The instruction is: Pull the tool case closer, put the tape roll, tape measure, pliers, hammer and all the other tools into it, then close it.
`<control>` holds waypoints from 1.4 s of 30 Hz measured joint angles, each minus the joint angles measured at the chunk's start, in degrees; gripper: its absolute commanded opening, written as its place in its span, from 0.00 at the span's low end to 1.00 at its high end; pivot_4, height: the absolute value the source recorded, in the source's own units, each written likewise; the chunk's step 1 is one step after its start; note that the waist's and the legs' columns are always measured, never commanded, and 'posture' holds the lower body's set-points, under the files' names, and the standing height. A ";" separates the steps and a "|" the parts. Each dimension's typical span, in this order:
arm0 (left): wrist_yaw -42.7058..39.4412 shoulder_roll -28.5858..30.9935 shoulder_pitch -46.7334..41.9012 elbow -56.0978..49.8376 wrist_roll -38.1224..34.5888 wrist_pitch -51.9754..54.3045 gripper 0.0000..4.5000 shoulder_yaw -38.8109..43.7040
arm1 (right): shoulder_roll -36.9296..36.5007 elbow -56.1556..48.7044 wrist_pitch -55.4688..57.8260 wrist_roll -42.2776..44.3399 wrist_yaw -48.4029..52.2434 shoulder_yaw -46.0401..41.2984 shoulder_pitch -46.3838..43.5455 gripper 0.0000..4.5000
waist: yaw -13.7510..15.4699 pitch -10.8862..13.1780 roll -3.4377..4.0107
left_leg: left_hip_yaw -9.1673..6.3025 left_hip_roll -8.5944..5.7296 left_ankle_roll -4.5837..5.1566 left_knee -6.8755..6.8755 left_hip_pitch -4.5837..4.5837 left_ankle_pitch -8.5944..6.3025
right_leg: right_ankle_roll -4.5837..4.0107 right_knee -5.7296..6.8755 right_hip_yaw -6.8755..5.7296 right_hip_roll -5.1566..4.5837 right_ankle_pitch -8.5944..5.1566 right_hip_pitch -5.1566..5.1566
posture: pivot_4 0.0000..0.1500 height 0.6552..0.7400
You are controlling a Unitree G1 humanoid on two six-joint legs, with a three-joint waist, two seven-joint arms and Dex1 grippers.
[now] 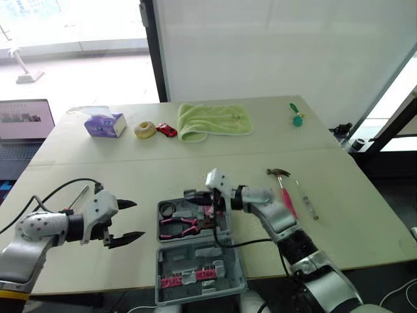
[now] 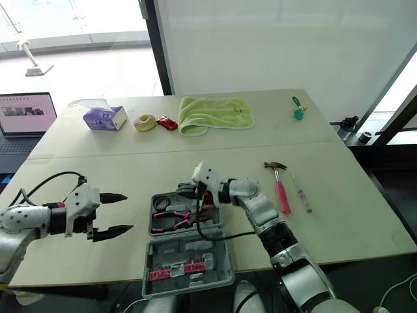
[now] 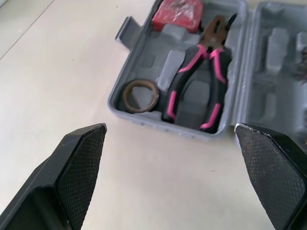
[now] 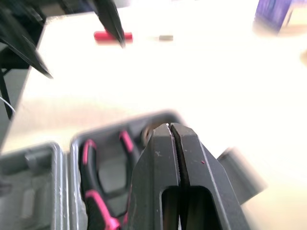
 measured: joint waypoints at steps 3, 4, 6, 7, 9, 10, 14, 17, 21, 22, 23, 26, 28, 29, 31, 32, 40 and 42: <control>-1.74 0.71 0.84 4.14 1.53 -2.98 0.83 -0.68 | -8.54 -2.21 -3.56 -0.74 5.17 -0.85 1.73 0.00 | 0.14 0.02 -0.02 | 0.02 0.00 0.01 -0.03 0.00 -0.01 | 0.00 -0.07 -0.03 0.00 -0.01 0.03 | 1.00 0.96; -2.29 0.73 0.93 5.31 2.16 -4.52 0.71 -1.03 | -11.03 -2.46 -5.16 -1.60 6.56 -0.61 2.73 0.00 | 0.13 0.03 -0.02 | 0.04 0.01 0.01 -0.03 0.00 -0.01 | 0.00 -0.08 -0.03 -0.01 -0.01 0.03 | 1.00 0.96; -2.88 0.74 1.18 7.29 3.43 -7.32 0.48 -2.26 | -15.87 -2.54 -8.41 -3.96 9.05 0.28 4.92 0.00 | 0.13 0.05 -0.01 | 0.07 0.01 0.01 -0.03 0.00 -0.01 | 0.00 -0.09 -0.02 -0.02 -0.01 0.03 | 1.00 0.96; -2.99 0.64 1.41 7.98 3.84 -8.28 0.38 -2.84 | -17.41 -2.39 -9.88 -4.99 9.74 0.84 5.61 0.00 | 0.10 0.05 -0.01 | 0.08 0.02 0.01 -0.02 0.00 -0.01 | 0.00 -0.09 -0.02 -0.02 -0.02 0.03 | 1.00 0.96; -3.11 -0.06 1.55 8.40 4.64 -9.63 0.14 -4.20 | -19.74 -1.57 -13.39 -7.43 10.64 1.71 7.06 0.00 | -0.11 0.05 -0.02 | 0.09 0.04 0.01 -0.02 0.00 -0.01 | 0.00 -0.09 -0.02 -0.02 -0.01 0.03 | 1.00 0.96; -3.10 -0.80 1.62 8.34 4.74 -9.83 0.03 -4.96 | -20.53 -0.70 -15.36 -8.82 10.82 2.46 7.60 0.00 | -0.15 0.05 -0.02 | 0.11 0.04 0.01 -0.02 0.01 -0.01 | 0.00 -0.09 -0.01 -0.02 -0.01 0.03 | 1.00 0.96; -2.53 -2.91 2.04 8.31 5.59 -9.77 0.01 -7.86 | -20.50 2.57 -19.97 -11.76 10.32 4.29 9.23 0.00 | -0.11 0.06 -0.02 | 0.11 0.04 0.01 -0.02 0.01 -0.01 | 0.01 -0.09 0.00 -0.01 -0.01 0.04 | 1.00 0.96; -1.92 -4.67 1.95 8.47 6.27 -9.46 0.01 -10.22 | -19.36 4.83 -22.32 -13.81 9.41 6.06 9.74 0.00 | 0.02 0.06 -0.02 | 0.10 0.04 0.01 0.01 0.01 -0.01 | 0.01 -0.08 0.00 -0.01 -0.01 0.07 | 1.00 0.96; -1.01 -7.15 1.56 8.97 7.18 -8.57 0.01 -13.07 | -17.60 7.49 -24.12 -15.69 7.83 7.37 9.76 0.00 | 0.12 0.07 -0.03 | 0.08 0.03 0.01 0.02 0.02 -0.01 | 0.01 -0.08 -0.01 -0.02 -0.01 0.08 | 1.00 0.96; -0.87 -7.70 1.42 8.99 7.26 -8.26 0.01 -13.58 | -17.07 7.73 -24.28 -15.92 7.57 7.59 9.80 0.00 | 0.12 0.07 -0.03 | 0.07 0.02 0.01 0.02 0.01 -0.01 | 0.01 -0.08 -0.01 -0.02 -0.01 0.08 | 1.00 0.96; -0.49 -8.32 1.13 9.17 7.38 -7.94 0.01 -13.90 | -16.77 7.82 -24.34 -15.96 7.35 7.72 9.94 0.00 | 0.13 0.07 -0.02 | 0.07 0.02 0.01 0.03 0.02 -0.01 | 0.01 -0.08 -0.01 -0.02 -0.01 0.08 | 1.00 0.96; 0.81 -10.56 -0.58 9.72 7.61 -7.45 0.01 -14.55 | -15.82 7.87 -24.27 -16.00 6.83 7.84 10.00 0.00 | 0.47 0.07 -0.03 | 0.03 0.01 0.01 0.08 0.02 0.00 | 0.01 -0.08 -0.02 -0.01 -0.01 0.13 | 1.00 0.96; 2.16 -11.95 -2.03 10.76 8.61 -7.32 0.01 -15.29 | -14.74 7.85 -23.24 -16.01 6.31 7.68 10.31 0.00 | 0.98 0.07 -0.02 | 0.04 -0.01 0.01 0.09 0.03 -0.01 | 0.01 -0.09 -0.01 -0.02 0.00 0.14 | 1.00 0.96; 2.77 -12.42 -2.37 11.35 9.16 -7.77 0.01 -15.50 | -14.72 7.55 -22.97 -15.95 6.20 7.44 10.75 0.00 | 1.11 0.06 -0.03 | 0.04 -0.01 0.01 0.09 0.05 -0.01 | 0.01 -0.09 -0.01 -0.02 0.00 0.15 | 1.00 0.96; 3.55 -12.95 -2.72 11.55 10.30 -8.53 0.01 -15.73 | -14.69 7.12 -22.48 -15.96 6.13 7.26 11.21 0.00 | 1.39 0.03 0.03 | 0.04 -0.01 0.01 0.09 0.14 -0.01 | 0.01 -0.09 -0.01 -0.02 -0.01 0.25 | 1.00 0.96; 3.91 -13.17 -2.73 11.63 10.43 -8.63 0.01 -15.76 | -14.71 7.03 -22.19 -15.97 6.13 7.16 11.30 0.00 | 1.44 0.03 0.03 | 0.04 0.00 0.01 0.09 0.17 0.00 | 0.01 -0.09 -0.02 -0.02 -0.01 0.28 | 1.00 0.96; 4.88 -13.74 -3.16 11.69 10.46 -7.91 0.01 -15.64 | -14.55 5.44 -18.98 -15.92 6.08 6.35 11.93 0.00 | 1.60 0.03 0.04 | 0.00 0.00 0.01 0.11 0.18 0.00 | 0.00 -0.09 -0.03 -0.02 -0.01 0.32 | 1.00 0.96; 5.11 -14.07 -4.40 12.45 10.83 -7.35 0.01 -15.67 | -14.36 5.29 -17.83 -15.81 6.09 6.08 11.95 0.00 | 1.68 0.03 0.03 | -0.02 -0.01 0.01 0.12 0.18 0.00 | 0.00 -0.09 -0.05 -0.01 -0.01 0.34 | 1.00 0.96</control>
